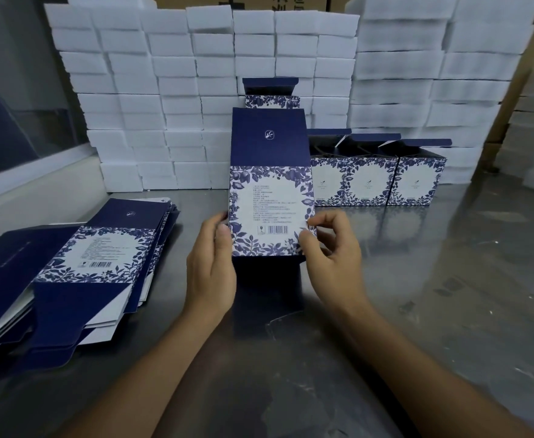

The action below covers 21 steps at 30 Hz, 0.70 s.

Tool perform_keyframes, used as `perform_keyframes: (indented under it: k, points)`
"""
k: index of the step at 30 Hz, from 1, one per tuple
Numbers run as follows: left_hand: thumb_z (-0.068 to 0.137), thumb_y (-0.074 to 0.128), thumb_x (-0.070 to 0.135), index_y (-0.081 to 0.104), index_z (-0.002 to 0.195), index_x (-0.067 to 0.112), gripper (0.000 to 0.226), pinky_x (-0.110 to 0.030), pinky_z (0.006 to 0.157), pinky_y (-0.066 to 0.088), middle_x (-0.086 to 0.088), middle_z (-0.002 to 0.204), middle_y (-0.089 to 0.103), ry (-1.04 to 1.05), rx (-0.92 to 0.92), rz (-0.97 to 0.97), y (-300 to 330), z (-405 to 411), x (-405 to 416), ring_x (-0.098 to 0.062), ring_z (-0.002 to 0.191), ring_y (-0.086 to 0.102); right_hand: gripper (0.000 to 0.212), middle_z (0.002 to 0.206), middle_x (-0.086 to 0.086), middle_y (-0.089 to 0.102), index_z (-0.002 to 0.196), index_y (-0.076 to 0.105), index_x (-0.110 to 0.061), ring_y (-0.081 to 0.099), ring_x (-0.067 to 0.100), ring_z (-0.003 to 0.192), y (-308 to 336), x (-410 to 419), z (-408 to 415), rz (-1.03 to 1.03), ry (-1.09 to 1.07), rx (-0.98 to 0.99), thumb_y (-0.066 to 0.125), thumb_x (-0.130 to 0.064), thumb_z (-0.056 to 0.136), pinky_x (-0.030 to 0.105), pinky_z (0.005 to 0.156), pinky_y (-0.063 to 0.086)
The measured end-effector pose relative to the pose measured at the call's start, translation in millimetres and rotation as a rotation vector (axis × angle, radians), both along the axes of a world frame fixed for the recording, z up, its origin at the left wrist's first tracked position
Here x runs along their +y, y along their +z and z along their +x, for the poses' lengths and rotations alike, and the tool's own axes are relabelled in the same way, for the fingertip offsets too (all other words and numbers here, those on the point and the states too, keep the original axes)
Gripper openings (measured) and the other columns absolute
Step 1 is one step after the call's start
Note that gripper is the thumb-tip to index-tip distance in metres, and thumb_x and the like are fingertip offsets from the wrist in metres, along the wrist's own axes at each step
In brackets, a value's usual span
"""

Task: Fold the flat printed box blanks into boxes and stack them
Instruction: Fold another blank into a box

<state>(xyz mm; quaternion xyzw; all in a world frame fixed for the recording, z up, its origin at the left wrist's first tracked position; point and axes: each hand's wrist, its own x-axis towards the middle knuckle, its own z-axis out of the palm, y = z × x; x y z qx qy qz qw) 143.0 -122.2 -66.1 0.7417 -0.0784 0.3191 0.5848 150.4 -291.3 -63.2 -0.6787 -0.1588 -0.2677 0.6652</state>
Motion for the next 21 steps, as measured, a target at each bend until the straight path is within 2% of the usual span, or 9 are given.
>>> perform_keyframes:
  k: [2,4,7,9,11,14,16,18,21]
  points:
    - [0.101,0.036,0.034,0.056,0.106,0.043,0.022,-0.033,0.085,0.05,0.023,0.1,0.067,-0.021,0.036,-0.064,-0.2,3.1,1.5,-0.003,0.098,0.063,0.022,0.084,-0.011,0.061,0.085,0.053,-0.038,0.058,0.007,0.076,-0.4,-0.2,0.4,-0.007,-0.017,0.021,0.058,-0.016,0.083,0.02,0.066,0.048]
    - [0.104,0.041,0.018,0.058,0.098,0.037,0.026,-0.033,0.078,0.051,0.017,0.092,0.067,-0.001,0.061,-0.04,-1.1,6.7,4.1,-0.003,0.085,0.063,0.023,0.09,-0.009,0.063,0.084,0.052,-0.038,0.061,0.012,0.082,-1.1,-1.3,2.1,-0.033,-0.049,0.053,0.057,-0.016,0.078,0.027,0.069,0.051]
    - [0.1,0.049,0.011,0.057,0.09,0.029,0.022,-0.016,0.069,0.047,0.013,0.088,0.065,0.021,0.107,-0.029,-3.1,10.6,5.6,0.006,0.076,0.059,0.022,0.089,-0.018,0.063,0.085,0.053,-0.032,0.065,0.009,0.089,-4.9,-3.8,4.2,-0.111,-0.109,0.109,0.061,-0.013,0.076,0.036,0.08,0.058]
    - [0.095,0.052,0.009,0.056,0.088,0.026,0.018,-0.005,0.065,0.04,0.005,0.093,0.063,0.022,0.138,-0.015,-3.5,11.1,5.3,0.01,0.077,0.056,0.025,0.092,-0.015,0.065,0.087,0.054,-0.03,0.067,0.009,0.092,-7.5,-4.5,5.8,-0.145,-0.15,0.149,0.066,-0.008,0.081,0.043,0.086,0.057]
    - [0.084,0.052,0.021,0.055,0.086,0.026,0.006,-0.01,0.067,0.039,-0.001,0.098,0.061,0.004,0.189,-0.025,-4.5,11.1,6.2,0.005,0.083,0.056,0.024,0.094,-0.014,0.066,0.088,0.055,-0.03,0.066,0.008,0.093,-9.3,-5.5,7.4,-0.171,-0.181,0.179,0.069,-0.011,0.082,0.044,0.089,0.056]
    - [0.071,0.052,0.034,0.053,0.081,0.023,0.015,-0.026,0.068,0.039,-0.002,0.091,0.06,-0.025,0.242,-0.02,-6.4,11.9,9.1,-0.012,0.079,0.056,0.02,0.096,-0.013,0.066,0.09,0.056,-0.029,0.064,0.007,0.098,-10.8,-6.5,8.2,-0.212,-0.189,0.224,0.072,-0.021,0.083,0.044,0.093,0.053]
    - [0.069,0.055,0.044,0.05,0.077,0.024,0.022,-0.027,0.063,0.037,0.006,0.075,0.057,-0.035,0.258,-0.025,-5.8,11.9,9.6,-0.005,0.065,0.05,0.021,0.097,-0.01,0.066,0.091,0.055,-0.029,0.064,0.012,0.1,-10.8,-5.8,6.8,-0.222,-0.176,0.243,0.075,-0.027,0.082,0.044,0.095,0.052]
    - [0.064,0.059,0.062,0.047,0.078,0.025,0.041,-0.024,0.061,0.036,0.015,0.068,0.052,-0.045,0.253,-0.046,-4.1,10.8,10.1,-0.001,0.062,0.048,0.025,0.096,-0.007,0.066,0.092,0.054,-0.03,0.064,0.015,0.098,-10.1,-5.1,5.4,-0.208,-0.155,0.248,0.076,-0.033,0.082,0.044,0.093,0.053]
    - [0.055,0.066,0.073,0.046,0.089,0.024,0.062,-0.02,0.066,0.045,0.012,0.085,0.059,-0.071,0.253,-0.045,-2.6,9.3,9.8,-0.004,0.075,0.06,0.035,0.106,-0.013,0.067,0.098,0.053,-0.036,0.063,0.005,0.106,-10.6,-2.3,3.2,-0.217,-0.065,0.275,0.074,-0.051,0.076,0.033,0.094,0.052]
